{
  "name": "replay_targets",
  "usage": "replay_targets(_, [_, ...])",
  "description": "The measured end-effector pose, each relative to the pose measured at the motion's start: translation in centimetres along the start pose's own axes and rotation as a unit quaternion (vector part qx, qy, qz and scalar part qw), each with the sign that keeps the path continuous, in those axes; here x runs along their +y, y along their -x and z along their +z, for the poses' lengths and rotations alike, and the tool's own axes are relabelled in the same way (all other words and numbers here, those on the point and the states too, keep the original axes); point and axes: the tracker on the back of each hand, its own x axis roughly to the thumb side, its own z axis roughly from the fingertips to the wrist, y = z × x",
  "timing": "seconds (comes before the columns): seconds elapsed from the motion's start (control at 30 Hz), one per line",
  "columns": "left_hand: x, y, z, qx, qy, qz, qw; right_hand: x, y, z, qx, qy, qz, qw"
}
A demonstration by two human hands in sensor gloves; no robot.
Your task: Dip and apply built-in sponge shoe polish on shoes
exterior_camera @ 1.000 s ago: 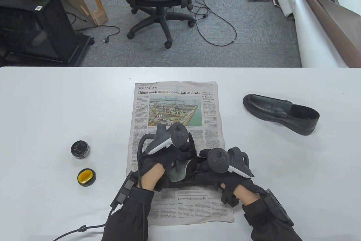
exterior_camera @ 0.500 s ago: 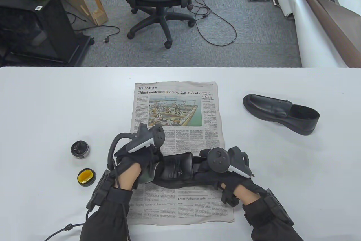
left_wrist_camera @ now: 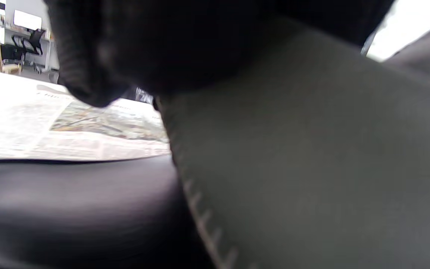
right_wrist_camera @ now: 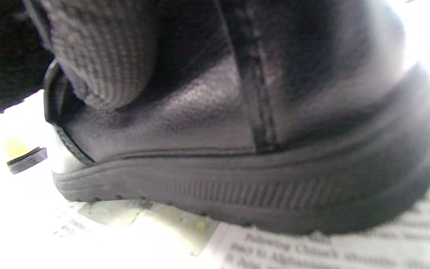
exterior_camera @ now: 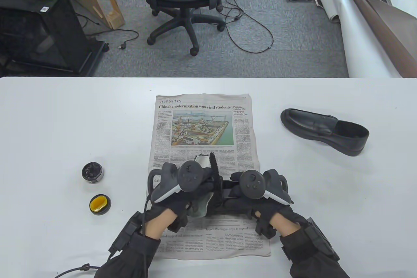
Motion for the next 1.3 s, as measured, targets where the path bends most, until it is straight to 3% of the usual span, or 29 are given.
replay_targets(0.13, [-1.3,-0.7,-0.2,0.017,0.016,-0.113,0.993,0.0,0.0,0.0,-0.001,-0.001,-0.001,1.000])
replay_targets(0.23, [-1.1,0.3,-0.1,0.036,0.051,-0.101,0.993,0.0,0.0,0.0,-0.002,-0.002,-0.001,1.000])
replay_targets(0.37, [-0.9,2.8,0.0,0.073,0.095,-0.170,0.978,0.0,0.0,-0.1,-0.003,-0.002,-0.002,1.000])
replay_targets(0.6, [0.6,7.6,0.7,0.154,0.168,-0.174,0.958,0.0,0.0,-0.1,-0.002,-0.002,-0.002,1.000])
replay_targets(0.73, [1.2,7.3,1.3,0.127,0.123,-0.162,0.971,0.0,0.1,-0.1,-0.001,-0.001,-0.002,1.000])
replay_targets(0.9, [1.0,2.6,1.5,0.024,0.020,-0.027,0.999,0.0,0.0,0.0,-0.001,-0.001,-0.001,1.000])
replay_targets(1.0, [-0.1,-0.2,1.7,-0.009,-0.025,-0.034,0.999,0.0,0.1,-0.1,-0.002,-0.002,-0.002,1.000])
replay_targets(1.13, [-1.8,-1.4,1.4,0.001,-0.021,-0.072,0.997,0.0,0.0,0.0,-0.001,-0.001,-0.001,1.000])
replay_targets(1.3, [-1.6,-0.7,1.3,0.024,-0.005,-0.117,0.993,0.0,0.0,0.0,-0.002,-0.002,-0.001,1.000])
